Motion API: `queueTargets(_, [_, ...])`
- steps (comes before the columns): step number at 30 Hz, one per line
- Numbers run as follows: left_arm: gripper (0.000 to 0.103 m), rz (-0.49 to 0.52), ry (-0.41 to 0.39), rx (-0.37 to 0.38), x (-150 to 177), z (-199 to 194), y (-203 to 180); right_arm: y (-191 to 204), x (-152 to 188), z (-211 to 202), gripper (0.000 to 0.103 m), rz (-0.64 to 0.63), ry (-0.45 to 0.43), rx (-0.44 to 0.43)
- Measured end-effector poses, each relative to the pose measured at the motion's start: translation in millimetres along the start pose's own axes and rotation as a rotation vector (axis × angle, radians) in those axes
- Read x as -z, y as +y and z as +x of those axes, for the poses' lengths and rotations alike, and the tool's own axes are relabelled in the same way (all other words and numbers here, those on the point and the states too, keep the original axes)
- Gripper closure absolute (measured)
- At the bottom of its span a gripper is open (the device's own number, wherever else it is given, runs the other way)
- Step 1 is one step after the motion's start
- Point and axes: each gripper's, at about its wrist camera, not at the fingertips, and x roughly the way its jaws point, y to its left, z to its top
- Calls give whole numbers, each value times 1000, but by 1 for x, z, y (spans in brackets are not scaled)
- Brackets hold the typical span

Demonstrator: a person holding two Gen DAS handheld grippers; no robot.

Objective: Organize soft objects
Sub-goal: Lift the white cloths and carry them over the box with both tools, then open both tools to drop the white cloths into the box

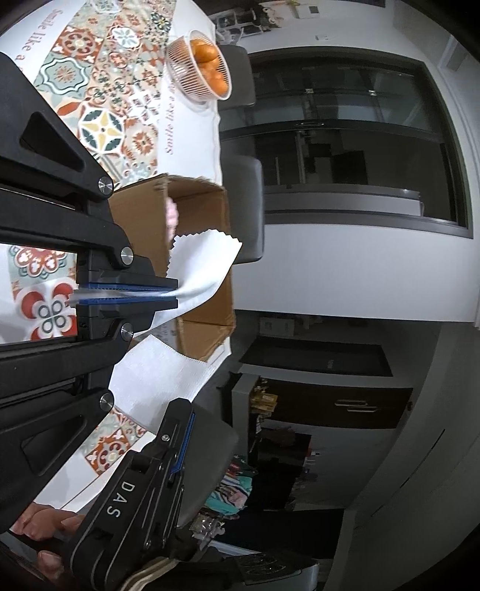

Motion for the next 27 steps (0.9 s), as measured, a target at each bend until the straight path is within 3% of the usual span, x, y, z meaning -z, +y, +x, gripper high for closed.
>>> queueTargets(16, [98, 13, -72, -24, -33, 8, 16, 11, -45, 9, 100, -32, -98, -19])
queueTargets(27, [98, 20, -65, -25, -37, 25, 16, 4, -47, 23, 100, -12, -72, -20])
